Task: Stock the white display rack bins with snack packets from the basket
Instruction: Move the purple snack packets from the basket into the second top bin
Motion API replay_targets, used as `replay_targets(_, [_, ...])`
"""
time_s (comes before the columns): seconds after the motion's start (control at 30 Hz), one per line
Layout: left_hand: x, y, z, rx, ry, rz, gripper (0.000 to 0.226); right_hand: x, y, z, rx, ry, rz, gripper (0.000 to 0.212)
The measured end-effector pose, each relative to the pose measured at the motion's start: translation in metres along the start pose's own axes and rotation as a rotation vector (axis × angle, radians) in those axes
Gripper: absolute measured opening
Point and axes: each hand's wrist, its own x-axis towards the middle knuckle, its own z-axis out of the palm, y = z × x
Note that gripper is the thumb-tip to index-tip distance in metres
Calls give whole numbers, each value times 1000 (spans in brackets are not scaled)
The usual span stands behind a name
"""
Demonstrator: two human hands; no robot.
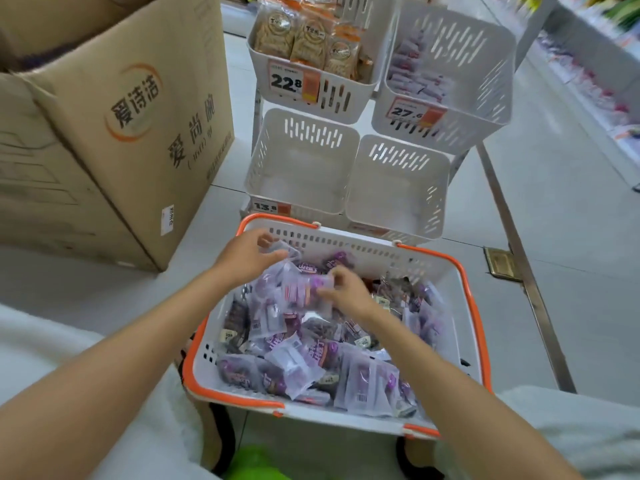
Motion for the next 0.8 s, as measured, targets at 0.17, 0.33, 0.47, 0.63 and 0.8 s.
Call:
replay_targets(0.17, [-13, 12, 16, -537, -190, -280, 54, -13, -48, -3, 453, -13, -32, 19])
replay_targets(0.33, [-3, -13, 8, -597, 98, -286, 71, -19, -10, 12, -181, -129, 6, 40])
replay_targets(0.47, [-5, -33, 2, -500, 102, -338, 65, -26, 35, 42, -456, -431, 169, 67])
replay_targets(0.63, [-8, -38, 5, -252, 107, -308, 53, -22, 30, 25, -378, -427, 110, 24])
replay_targets(0.8, [-2, -31, 12, -391, 41, -359, 42, -16, -9, -13, -155, 25, -165, 22])
